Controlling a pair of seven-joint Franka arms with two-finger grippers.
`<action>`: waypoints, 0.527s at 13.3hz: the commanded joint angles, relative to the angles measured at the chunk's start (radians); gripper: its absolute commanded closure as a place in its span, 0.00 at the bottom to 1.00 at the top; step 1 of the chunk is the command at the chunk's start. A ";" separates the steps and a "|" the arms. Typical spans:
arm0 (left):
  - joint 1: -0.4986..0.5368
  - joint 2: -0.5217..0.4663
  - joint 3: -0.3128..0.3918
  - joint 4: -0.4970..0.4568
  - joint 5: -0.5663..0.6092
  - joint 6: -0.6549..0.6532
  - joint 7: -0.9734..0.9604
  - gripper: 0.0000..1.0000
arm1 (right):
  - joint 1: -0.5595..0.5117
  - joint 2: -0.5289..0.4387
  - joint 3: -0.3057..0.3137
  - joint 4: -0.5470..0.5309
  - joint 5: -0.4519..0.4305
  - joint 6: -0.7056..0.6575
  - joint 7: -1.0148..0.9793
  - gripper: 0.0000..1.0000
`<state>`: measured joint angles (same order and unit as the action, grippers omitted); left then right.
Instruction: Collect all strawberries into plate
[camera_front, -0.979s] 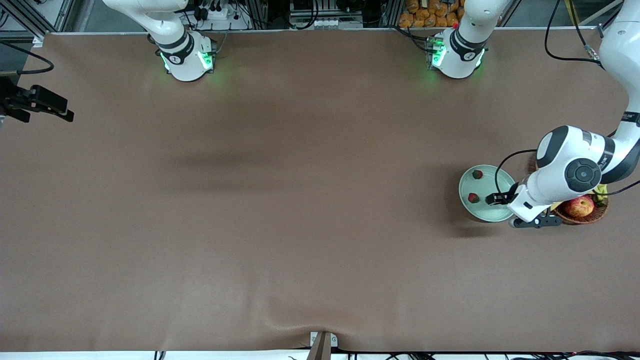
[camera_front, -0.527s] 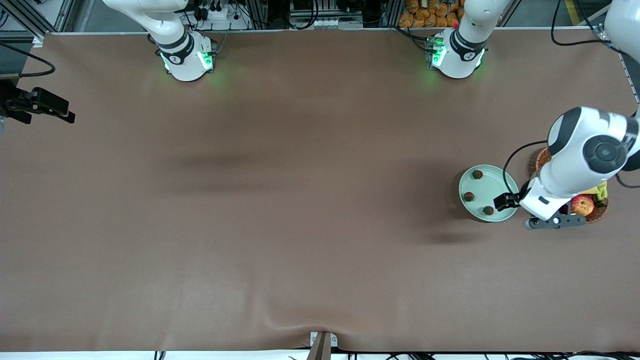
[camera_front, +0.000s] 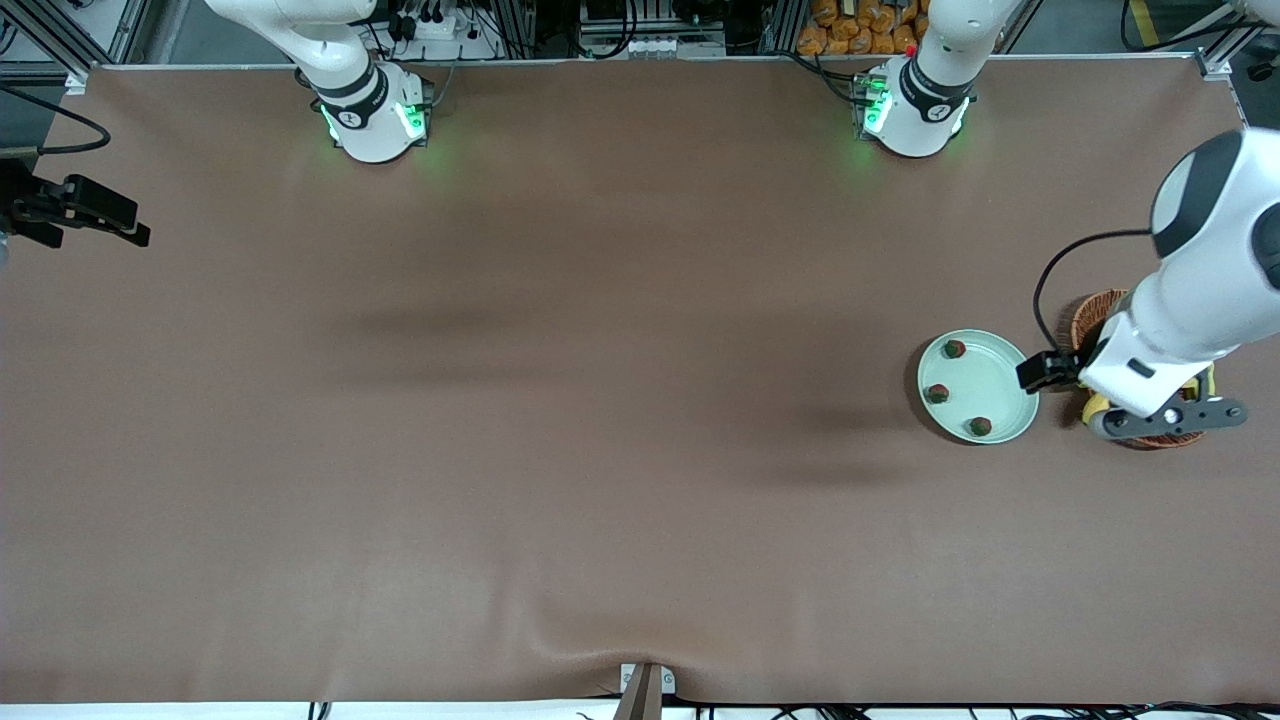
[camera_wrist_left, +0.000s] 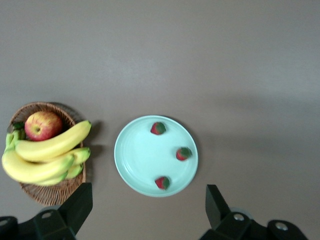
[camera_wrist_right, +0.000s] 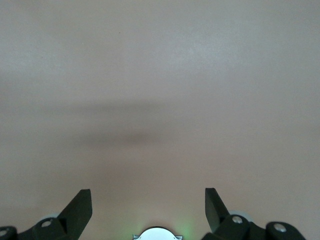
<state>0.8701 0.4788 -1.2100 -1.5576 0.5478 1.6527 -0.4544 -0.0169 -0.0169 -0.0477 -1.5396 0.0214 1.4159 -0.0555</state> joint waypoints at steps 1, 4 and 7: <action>0.004 -0.005 -0.048 0.102 -0.048 -0.132 0.003 0.00 | -0.003 0.002 0.000 0.012 0.014 -0.005 0.016 0.00; 0.007 -0.043 -0.074 0.132 -0.048 -0.160 0.005 0.00 | -0.005 0.000 0.000 0.012 0.014 -0.006 0.014 0.00; 0.007 -0.060 -0.114 0.163 -0.046 -0.159 -0.001 0.00 | -0.006 0.000 -0.001 0.012 0.011 -0.006 0.005 0.00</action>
<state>0.8696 0.4528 -1.3061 -1.4210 0.5170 1.5146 -0.4545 -0.0169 -0.0169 -0.0486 -1.5394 0.0214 1.4164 -0.0532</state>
